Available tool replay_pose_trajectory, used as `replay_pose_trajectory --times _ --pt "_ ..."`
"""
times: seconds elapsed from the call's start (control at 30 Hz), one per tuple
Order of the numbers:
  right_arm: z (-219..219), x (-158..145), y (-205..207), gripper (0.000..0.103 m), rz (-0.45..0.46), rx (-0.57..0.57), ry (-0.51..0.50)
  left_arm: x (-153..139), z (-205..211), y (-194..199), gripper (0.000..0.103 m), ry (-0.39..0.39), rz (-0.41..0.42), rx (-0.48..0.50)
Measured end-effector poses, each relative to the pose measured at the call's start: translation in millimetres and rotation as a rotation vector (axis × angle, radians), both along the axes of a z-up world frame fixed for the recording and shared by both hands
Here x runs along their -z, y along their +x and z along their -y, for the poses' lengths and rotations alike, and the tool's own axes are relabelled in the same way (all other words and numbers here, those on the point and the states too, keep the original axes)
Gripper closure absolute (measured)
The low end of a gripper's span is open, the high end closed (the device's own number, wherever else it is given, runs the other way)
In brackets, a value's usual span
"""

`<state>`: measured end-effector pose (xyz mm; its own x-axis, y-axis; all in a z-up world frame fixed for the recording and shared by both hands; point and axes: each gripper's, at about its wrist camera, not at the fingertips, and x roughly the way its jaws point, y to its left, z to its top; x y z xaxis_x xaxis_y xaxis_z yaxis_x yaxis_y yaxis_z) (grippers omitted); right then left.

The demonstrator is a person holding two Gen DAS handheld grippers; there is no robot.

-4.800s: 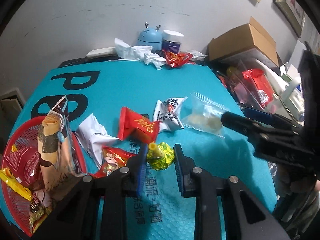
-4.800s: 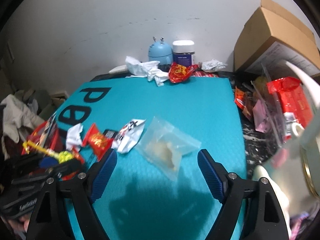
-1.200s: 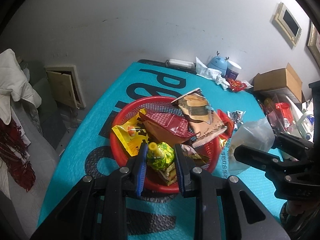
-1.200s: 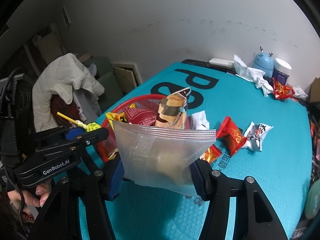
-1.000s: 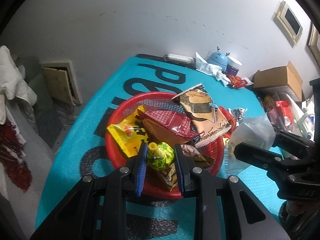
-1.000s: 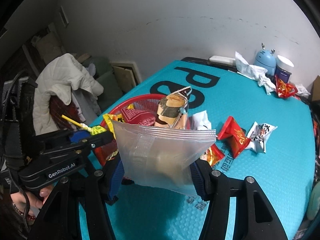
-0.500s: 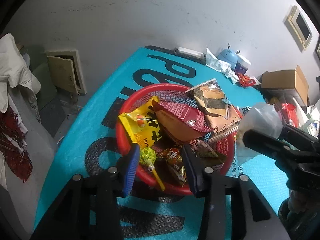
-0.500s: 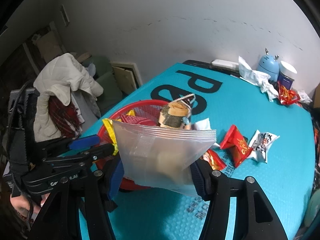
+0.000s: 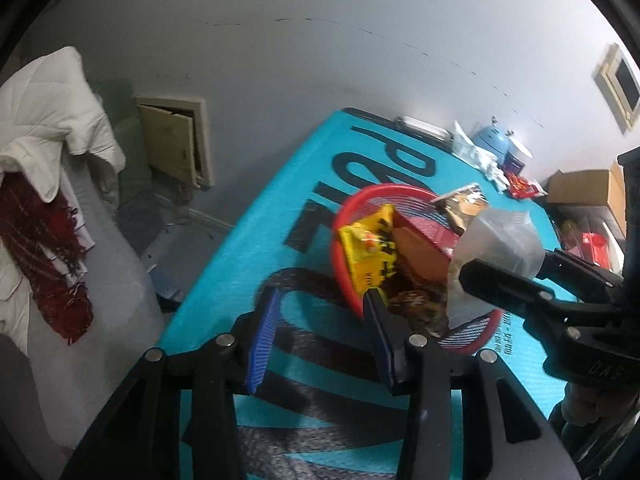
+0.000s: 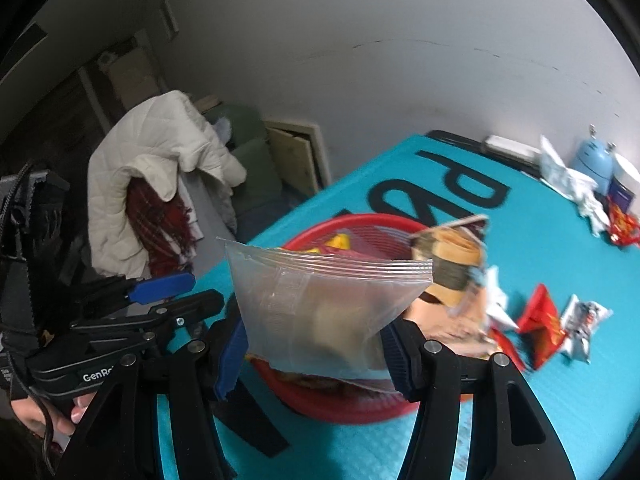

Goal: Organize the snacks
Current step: 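Open the left tool over the basket while the right tool lowers and releases the zip bag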

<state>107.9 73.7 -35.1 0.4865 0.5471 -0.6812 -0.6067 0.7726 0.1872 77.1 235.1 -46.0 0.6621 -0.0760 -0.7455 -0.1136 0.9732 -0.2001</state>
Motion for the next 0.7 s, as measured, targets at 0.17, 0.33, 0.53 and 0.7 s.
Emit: replay_pose_trajectory --times 0.17,0.33,0.53,0.7 --pt "-20.9 16.4 6.4 0.044 -0.042 -0.032 -0.006 2.5 -13.0 -3.2 0.061 -0.002 0.005 -0.044" --pt "-31.1 45.0 25.5 0.043 -0.087 0.021 -0.017 8.4 -17.6 -4.7 0.061 0.004 -0.008 -0.057" --pt "-30.3 50.7 34.7 0.043 -0.088 0.069 -0.001 12.6 -19.2 -5.3 0.061 -0.004 -0.017 -0.061" --pt "-39.1 54.8 32.7 0.041 -0.048 0.061 -0.057 12.1 -15.6 -6.8 0.061 0.001 -0.019 -0.059"
